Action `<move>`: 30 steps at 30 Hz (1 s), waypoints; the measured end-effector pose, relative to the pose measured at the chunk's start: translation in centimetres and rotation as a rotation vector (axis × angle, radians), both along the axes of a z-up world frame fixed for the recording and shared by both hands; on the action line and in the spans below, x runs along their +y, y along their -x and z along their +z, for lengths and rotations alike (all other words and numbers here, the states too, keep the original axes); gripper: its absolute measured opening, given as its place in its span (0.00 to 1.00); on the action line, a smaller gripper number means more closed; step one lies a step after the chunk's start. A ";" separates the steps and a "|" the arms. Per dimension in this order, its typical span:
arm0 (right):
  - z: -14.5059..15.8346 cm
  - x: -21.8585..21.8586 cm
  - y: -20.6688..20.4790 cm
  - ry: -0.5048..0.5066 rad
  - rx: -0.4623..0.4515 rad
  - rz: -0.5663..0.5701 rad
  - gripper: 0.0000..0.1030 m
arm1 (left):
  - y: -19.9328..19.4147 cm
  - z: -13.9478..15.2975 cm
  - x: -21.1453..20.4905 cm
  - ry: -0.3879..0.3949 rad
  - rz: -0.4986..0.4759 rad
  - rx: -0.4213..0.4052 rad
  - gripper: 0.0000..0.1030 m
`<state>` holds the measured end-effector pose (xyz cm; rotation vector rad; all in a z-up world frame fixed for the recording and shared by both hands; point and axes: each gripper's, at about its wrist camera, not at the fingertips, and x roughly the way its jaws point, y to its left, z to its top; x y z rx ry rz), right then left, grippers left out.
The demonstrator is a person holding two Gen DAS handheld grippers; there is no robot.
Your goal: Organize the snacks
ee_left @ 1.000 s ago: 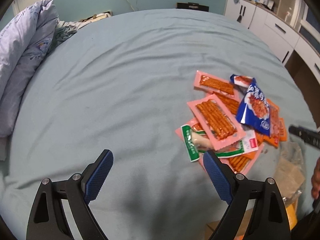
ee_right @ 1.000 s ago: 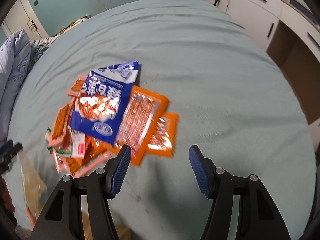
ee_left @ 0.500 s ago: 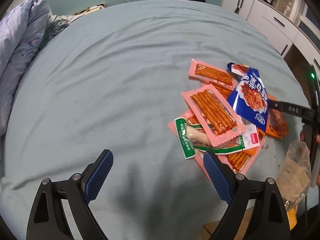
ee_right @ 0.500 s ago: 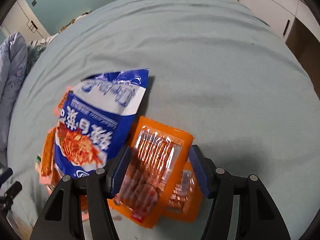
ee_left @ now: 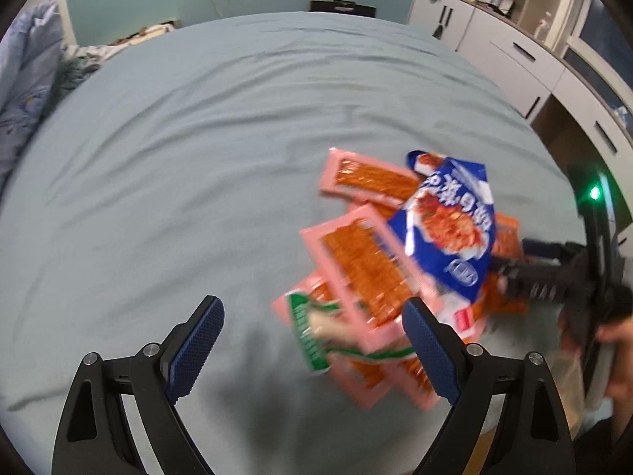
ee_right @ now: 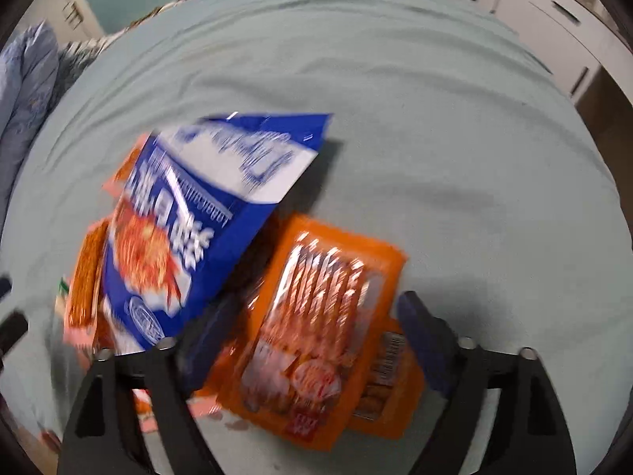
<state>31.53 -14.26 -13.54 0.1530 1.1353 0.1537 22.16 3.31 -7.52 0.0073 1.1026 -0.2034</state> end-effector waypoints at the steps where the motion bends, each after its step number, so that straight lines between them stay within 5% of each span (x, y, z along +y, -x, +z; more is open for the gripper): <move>1: -0.2 0.5 0.1 0.020 -0.005 0.018 0.87 | -0.5 -0.3 -0.5 0.008 -0.007 0.008 0.90; 5: -0.6 0.8 -0.2 0.016 0.001 0.036 0.85 | -2.2 -2.3 -2.5 0.033 -0.051 0.072 0.90; 7: -0.6 0.6 -0.2 -0.012 -0.005 0.046 0.69 | -2.9 -3.7 -3.3 0.013 -0.063 0.105 0.90; 9: 0.3 0.1 -0.6 -0.026 -0.011 0.047 0.41 | -3.4 -4.6 -3.9 0.002 -0.071 0.120 0.92; 11: 0.7 -0.1 -0.2 -0.042 -0.012 0.034 0.34 | -3.9 -5.2 -4.0 0.023 -0.069 0.129 0.99; 14: 1.0 -0.9 0.2 -0.076 -0.008 0.018 0.23 | -4.7 -5.8 -4.1 0.055 -0.056 0.140 0.98; 16: 2.6 -1.8 1.3 -0.116 -0.019 -0.002 0.10 | -4.9 -5.7 -4.3 0.036 -0.063 0.132 0.87; 21: 4.7 -2.8 3.5 -0.141 -0.066 -0.034 0.10 | -4.4 -5.3 -2.9 0.018 -0.038 0.124 0.45; 22: 4.8 -3.0 3.9 -0.146 -0.073 -0.041 0.10 | -4.3 -5.1 -2.3 0.025 -0.014 0.129 0.10; 25: 5.7 -4.2 5.7 -0.214 -0.096 -0.062 0.10 | -3.8 -5.1 -0.1 0.129 0.035 0.171 0.05; 30: 6.8 -4.7 8.2 -0.307 -0.171 -0.028 0.08 | -1.4 -3.3 2.0 0.163 0.082 0.149 0.05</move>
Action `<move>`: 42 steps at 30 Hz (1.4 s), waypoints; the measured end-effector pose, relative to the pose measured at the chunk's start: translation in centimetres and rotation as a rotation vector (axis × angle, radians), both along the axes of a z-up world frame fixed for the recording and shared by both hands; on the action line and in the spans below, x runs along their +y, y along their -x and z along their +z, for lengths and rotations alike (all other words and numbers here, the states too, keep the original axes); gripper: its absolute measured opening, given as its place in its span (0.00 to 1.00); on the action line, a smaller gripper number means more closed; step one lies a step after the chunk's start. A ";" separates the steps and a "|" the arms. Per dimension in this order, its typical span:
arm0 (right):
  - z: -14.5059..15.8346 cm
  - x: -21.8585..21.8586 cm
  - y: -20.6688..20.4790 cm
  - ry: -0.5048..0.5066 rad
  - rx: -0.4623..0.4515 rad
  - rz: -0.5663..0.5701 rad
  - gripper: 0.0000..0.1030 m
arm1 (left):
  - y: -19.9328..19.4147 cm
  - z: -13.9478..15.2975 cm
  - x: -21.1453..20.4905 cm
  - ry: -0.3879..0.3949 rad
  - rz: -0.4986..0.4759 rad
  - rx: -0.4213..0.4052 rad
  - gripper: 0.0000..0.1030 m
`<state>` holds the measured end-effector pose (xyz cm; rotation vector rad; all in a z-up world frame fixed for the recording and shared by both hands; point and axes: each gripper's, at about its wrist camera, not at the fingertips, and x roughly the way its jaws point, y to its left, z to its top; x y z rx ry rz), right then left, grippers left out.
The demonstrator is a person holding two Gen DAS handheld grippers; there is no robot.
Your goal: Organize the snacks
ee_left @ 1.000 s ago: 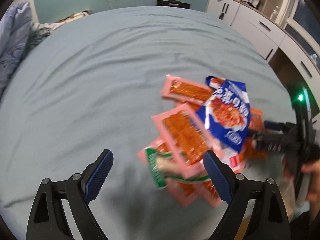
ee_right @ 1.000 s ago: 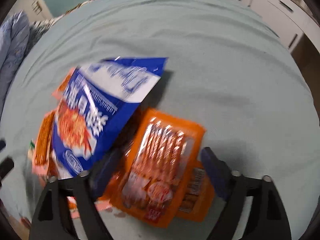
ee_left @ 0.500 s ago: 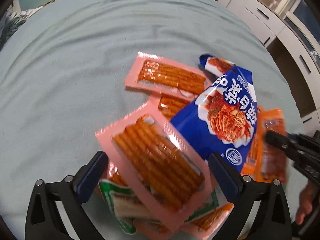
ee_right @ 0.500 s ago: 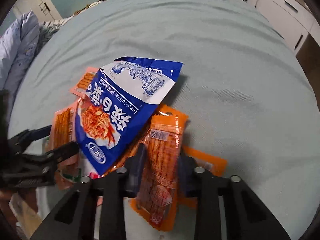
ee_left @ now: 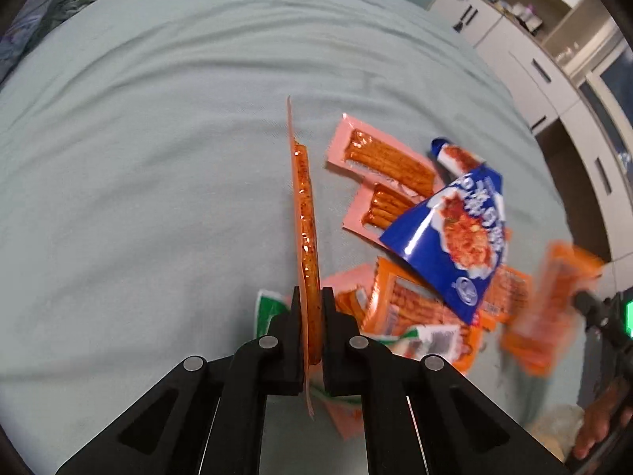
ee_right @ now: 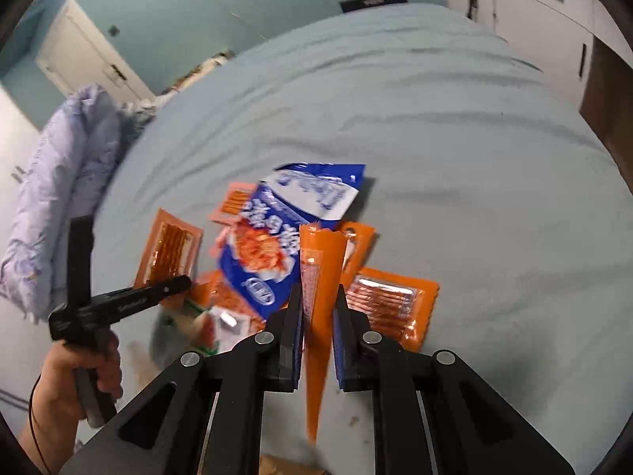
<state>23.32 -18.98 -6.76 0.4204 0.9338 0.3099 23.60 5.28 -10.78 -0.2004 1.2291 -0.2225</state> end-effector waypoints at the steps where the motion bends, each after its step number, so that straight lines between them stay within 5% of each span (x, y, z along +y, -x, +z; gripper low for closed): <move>1: 0.0 -0.2 0.3 -0.008 -0.010 -0.004 0.06 | 0.5 0.8 0.3 0.019 0.009 -0.013 0.05; 9: -0.8 -3.2 5.3 -0.109 0.004 -0.045 0.01 | 7.6 9.1 1.8 0.129 -0.020 -0.184 0.05; 15: -2.9 -3.9 5.2 -0.099 0.117 -0.104 0.03 | 16.1 11.8 -0.5 0.208 -0.219 -0.271 0.05; 17: -4.0 -3.9 4.3 -0.166 0.157 -0.110 0.10 | 18.6 11.6 -0.7 0.213 -0.293 -0.253 0.05; 19: -4.9 -3.4 3.2 -0.175 0.194 -0.113 0.44 | 20.1 10.8 -2.1 0.198 -0.392 -0.198 0.05; 21: -5.3 -3.4 2.2 -0.144 0.190 -0.114 0.62 | 20.6 10.4 -3.6 0.196 -0.477 -0.176 0.05; 24: -4.8 -2.2 1.0 -0.102 0.170 -0.106 0.63 | 20.4 9.5 -5.5 0.168 -0.551 -0.129 0.15; 25: -4.8 -1.8 0.4 -0.085 0.160 -0.095 0.63 | 20.0 8.9 -6.0 0.139 -0.559 -0.114 0.36; 26: -4.6 -1.6 0.1 -0.070 0.154 -0.083 0.63 | 19.8 8.5 -6.3 0.112 -0.556 -0.108 0.61; 27: -4.8 -1.1 -0.5 -0.043 0.160 -0.067 0.63 | 19.7 8.1 -6.3 0.087 -0.546 -0.109 0.67; 33: -7.4 1.4 -2.6 0.034 0.262 0.003 0.63 | 17.5 8.2 -4.0 0.103 -0.391 -0.155 0.71; 38: -7.1 3.2 -4.6 0.138 0.232 0.030 0.65 | 15.7 8.1 -1.2 0.078 -0.208 -0.186 0.71; 42: -6.6 4.4 -4.3 0.253 0.160 0.033 0.37 | 14.9 7.9 0.2 0.093 -0.125 -0.180 0.71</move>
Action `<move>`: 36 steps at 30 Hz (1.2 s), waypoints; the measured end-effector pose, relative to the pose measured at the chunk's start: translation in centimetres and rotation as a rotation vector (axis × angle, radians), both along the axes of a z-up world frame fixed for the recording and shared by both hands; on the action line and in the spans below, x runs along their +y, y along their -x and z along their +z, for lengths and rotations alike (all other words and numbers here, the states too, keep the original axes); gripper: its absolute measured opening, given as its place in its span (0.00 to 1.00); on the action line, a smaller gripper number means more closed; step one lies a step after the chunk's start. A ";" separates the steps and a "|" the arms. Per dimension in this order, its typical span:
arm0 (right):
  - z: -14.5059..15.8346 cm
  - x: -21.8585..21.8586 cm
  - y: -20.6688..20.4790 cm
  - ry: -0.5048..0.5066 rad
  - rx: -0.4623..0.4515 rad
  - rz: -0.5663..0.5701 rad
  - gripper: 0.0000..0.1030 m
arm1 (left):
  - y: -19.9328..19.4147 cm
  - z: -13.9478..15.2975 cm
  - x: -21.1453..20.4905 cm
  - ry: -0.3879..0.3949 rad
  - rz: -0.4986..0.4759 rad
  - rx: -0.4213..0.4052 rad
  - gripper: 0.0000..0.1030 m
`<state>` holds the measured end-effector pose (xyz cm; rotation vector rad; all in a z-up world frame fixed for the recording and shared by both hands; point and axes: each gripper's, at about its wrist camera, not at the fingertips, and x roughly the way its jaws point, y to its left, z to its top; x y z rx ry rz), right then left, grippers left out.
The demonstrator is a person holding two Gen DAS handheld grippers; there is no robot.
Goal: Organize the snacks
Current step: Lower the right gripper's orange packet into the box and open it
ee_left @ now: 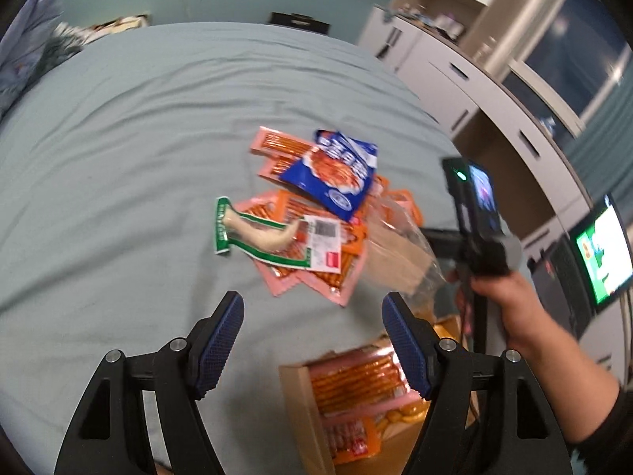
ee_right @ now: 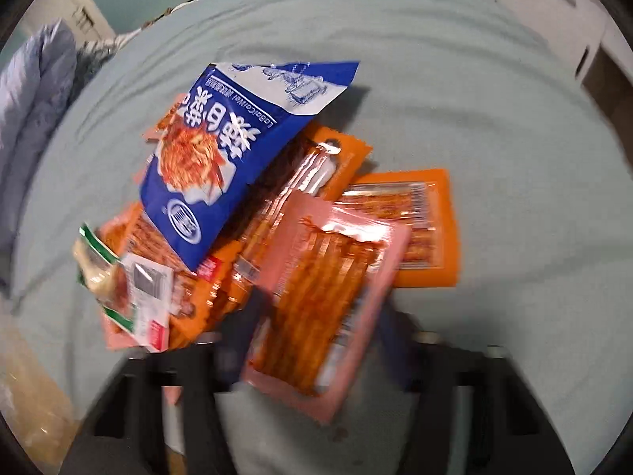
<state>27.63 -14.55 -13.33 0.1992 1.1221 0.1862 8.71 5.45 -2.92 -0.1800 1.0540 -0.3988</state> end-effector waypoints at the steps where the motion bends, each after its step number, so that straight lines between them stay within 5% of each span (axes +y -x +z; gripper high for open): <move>1: 0.2 0.0 0.2 -0.001 -0.004 0.003 0.23 | 0.0 0.0 0.3 0.010 0.007 0.002 0.71; 2: 0.3 -0.1 0.5 -0.016 -0.001 0.005 0.08 | 0.0 0.0 0.3 0.020 0.010 0.005 0.71; 3: 0.5 -0.2 0.8 -0.039 0.002 0.002 0.05 | -0.1 -0.3 0.3 0.035 0.005 0.017 0.72; 11: 5.8 -3.2 6.3 -0.155 -0.144 -0.041 0.04 | -0.3 -1.3 0.1 -0.031 0.028 0.045 0.72; 15: 9.2 -5.9 11.7 -0.399 -0.263 0.027 0.04 | 0.1 -0.8 0.8 -0.056 0.067 0.006 0.72; 19: 10.8 -6.1 16.8 -0.535 -0.331 0.118 0.04 | 0.3 -0.5 1.5 -0.076 0.097 -0.013 0.73; 24: 10.2 -3.8 20.3 -0.499 -0.271 0.204 0.04 | 0.4 -0.7 2.3 -0.061 0.124 0.004 0.72; 29: 9.8 0.1 19.1 -0.331 -0.217 0.273 0.05 | 0.6 -0.9 3.1 -0.074 0.163 0.011 0.73; 32: 9.4 1.0 18.3 -0.230 -0.170 0.221 0.20 | 0.7 -0.7 3.7 -0.061 0.184 0.006 0.73; 34: 9.3 0.9 17.7 -0.283 -0.150 0.203 0.44 | 0.7 -0.6 3.7 -0.054 0.187 0.004 0.72; 36: 9.7 0.8 17.4 -0.351 -0.146 0.199 0.50 | 0.6 -0.8 3.6 -0.058 0.183 0.010 0.72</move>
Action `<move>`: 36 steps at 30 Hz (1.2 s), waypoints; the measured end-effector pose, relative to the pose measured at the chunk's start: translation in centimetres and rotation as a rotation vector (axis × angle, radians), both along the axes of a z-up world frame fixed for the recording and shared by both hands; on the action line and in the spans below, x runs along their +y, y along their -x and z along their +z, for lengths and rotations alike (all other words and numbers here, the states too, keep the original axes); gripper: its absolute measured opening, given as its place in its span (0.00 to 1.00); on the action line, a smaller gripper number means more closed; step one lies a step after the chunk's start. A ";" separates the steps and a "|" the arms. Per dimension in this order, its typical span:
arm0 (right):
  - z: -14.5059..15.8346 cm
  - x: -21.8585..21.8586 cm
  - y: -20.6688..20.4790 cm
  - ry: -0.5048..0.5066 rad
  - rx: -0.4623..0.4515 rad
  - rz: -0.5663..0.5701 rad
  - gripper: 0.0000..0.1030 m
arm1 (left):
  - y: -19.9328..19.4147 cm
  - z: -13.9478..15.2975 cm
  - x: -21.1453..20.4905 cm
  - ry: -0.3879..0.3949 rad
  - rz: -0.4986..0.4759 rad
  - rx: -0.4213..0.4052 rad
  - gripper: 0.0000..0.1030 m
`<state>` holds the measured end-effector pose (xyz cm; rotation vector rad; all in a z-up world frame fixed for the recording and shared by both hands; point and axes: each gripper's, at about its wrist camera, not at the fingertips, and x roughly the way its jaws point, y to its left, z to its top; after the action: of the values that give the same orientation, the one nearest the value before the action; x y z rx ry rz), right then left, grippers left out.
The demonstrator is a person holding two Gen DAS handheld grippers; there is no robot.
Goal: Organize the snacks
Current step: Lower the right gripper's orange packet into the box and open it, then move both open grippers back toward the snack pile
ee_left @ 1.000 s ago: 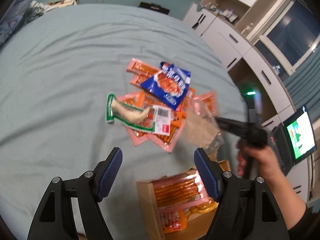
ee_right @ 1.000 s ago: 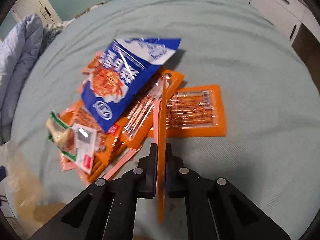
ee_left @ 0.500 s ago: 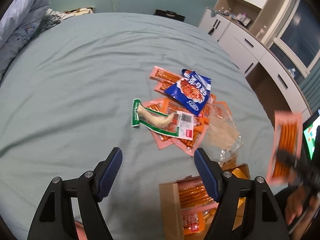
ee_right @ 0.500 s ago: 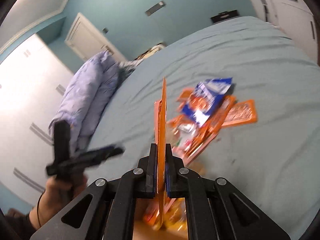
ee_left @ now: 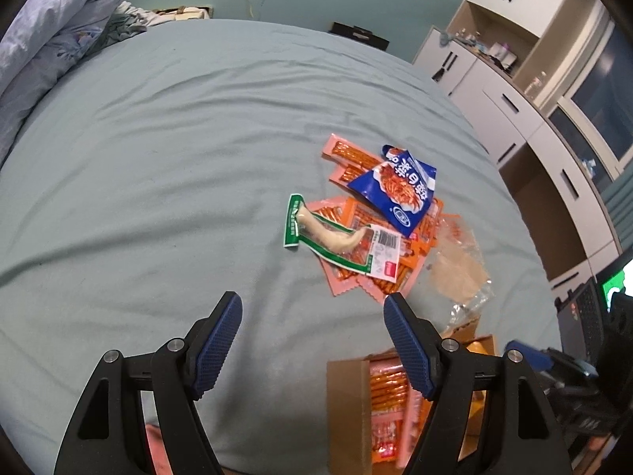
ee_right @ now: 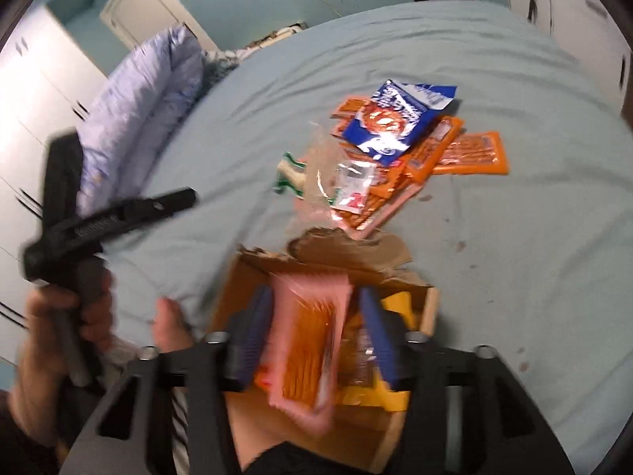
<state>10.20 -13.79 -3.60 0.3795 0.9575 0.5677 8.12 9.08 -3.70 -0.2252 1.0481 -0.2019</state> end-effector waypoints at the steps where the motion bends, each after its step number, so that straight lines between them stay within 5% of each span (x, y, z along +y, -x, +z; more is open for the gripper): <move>1: 0.2 -0.4 0.0 -0.030 -0.004 -0.021 0.52 | -0.1 -0.1 -0.1 -0.005 -0.005 0.005 0.72; 5: 0.3 -2.9 0.5 -0.020 -0.048 -0.193 0.54 | 0.0 -0.1 -1.0 -0.033 -0.037 0.002 0.73; 10: 1.6 -3.8 1.5 0.179 -0.166 -0.438 0.54 | 0.2 0.3 -2.6 -0.110 -0.082 -0.030 0.73; 17: 2.2 -5.0 1.2 0.234 -0.069 -0.511 0.54 | 0.5 0.4 -3.0 -0.156 -0.094 -0.042 0.74; 26: 5.4 -4.3 3.8 0.294 -0.234 -0.619 0.54 | 0.5 0.2 -3.0 -0.170 -0.087 -0.032 0.75; 36: 4.5 -1.8 2.7 0.399 -0.224 -0.539 0.54 | 0.5 0.2 -3.0 -0.174 -0.086 -0.033 0.75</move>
<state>7.53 -15.58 0.86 0.1947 0.6894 -0.0756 7.63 6.07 -3.50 -0.0197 1.0372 -0.1897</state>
